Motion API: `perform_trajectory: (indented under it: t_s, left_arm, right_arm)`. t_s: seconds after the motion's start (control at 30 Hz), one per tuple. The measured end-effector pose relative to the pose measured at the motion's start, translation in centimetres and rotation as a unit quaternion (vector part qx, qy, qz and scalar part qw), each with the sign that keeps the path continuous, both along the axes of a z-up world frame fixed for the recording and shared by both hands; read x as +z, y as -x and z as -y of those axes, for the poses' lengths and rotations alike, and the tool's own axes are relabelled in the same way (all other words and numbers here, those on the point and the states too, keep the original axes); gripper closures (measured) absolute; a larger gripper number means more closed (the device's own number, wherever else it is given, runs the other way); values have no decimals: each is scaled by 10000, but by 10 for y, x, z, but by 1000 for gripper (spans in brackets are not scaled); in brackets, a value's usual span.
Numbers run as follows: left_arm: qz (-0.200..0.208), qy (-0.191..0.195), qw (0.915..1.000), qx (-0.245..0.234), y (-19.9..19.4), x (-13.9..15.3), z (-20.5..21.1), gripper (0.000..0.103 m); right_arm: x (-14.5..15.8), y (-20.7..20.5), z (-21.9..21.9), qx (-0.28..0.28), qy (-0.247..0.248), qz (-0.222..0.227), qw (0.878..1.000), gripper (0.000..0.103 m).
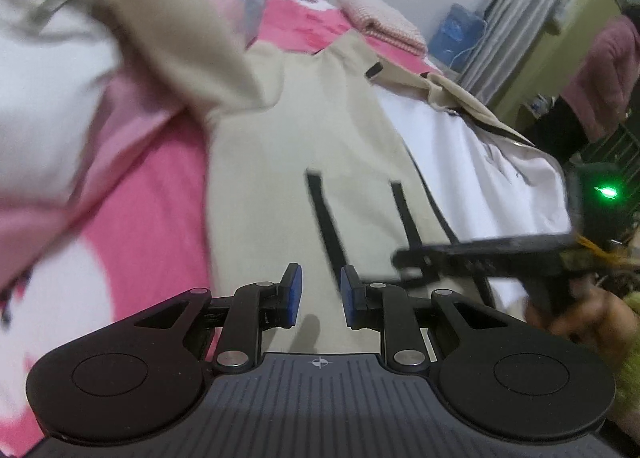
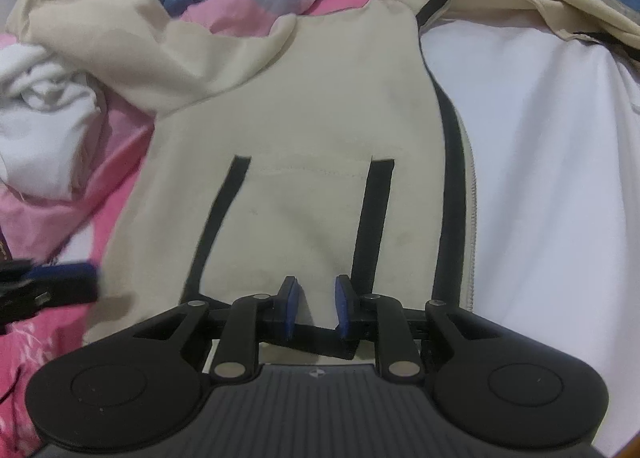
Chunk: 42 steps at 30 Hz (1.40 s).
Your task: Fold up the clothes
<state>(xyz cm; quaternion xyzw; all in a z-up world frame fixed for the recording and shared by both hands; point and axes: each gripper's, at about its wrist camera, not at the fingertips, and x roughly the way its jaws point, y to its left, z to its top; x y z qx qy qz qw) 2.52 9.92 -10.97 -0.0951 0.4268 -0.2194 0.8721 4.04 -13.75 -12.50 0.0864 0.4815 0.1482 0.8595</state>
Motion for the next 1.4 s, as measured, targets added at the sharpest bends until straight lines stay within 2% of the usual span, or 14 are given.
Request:
perform_trajectory:
  t_s: [0.03,0.1,0.27,0.33,0.47,0.53,0.57,0.67,0.93,1.07,1.17,1.33,1.37,1.4]
  left_arm:
    - [45,-43,10000,-22,-8,-1,7,83]
    - [118,-146,9998,-78,-20,-6,20,83]
    - [243,-497,9981,-271,-39,-21,45,83]
    - [239,-321,9987,-329,-40,-23,47,83]
    - [416,-183,9980,-442,-52,-23,56,83]
    - [472,-185,9976,-472,-64,-23,63,83]
    - [523,-153,9973,-500,-72,-22,68,83]
    - [705,-68,9957,-589,-95,-19,83,83]
    - [1085,111,9922,-605,-154,-36,124,83]
    - [1042,56,9933,-494,-168,-54,130,83]
    - [1002,122,9942,-382,-172,-64,128,82]
    - [1005,203,9943,-302,-174,-67,126,82]
    - [1002,217,9943,-292,-175,-67,125,82]
    - [1000,231,9943,-282,-175,-68,125,82]
  right_arm:
    - [3,1,3,-46,-63,40,10000,81]
    - [16,4,11,-192,68,414,9989,81]
    - [29,-7,32,-607,442,779,9941,81]
    - [30,-18,43,-738,348,801,9934,81]
    - [28,-57,70,-1092,-354,622,9914,80]
    - [25,-81,85,-1304,-811,458,9871,75]
    - [23,-93,93,-1399,-1046,394,9838,68]
    - [22,-131,116,-1706,-1659,319,9707,63]
    - [-7,-216,147,-2232,-2447,231,9433,56]
    - [-18,-237,153,-2289,-2735,456,9331,33]
    - [-23,-251,147,-2120,-2767,576,9355,29]
    - [-29,-267,136,-1851,-2611,695,9449,29]
    - [-30,-269,135,-1801,-2605,732,9457,31]
    - [-29,-268,135,-1782,-2575,750,9467,38]
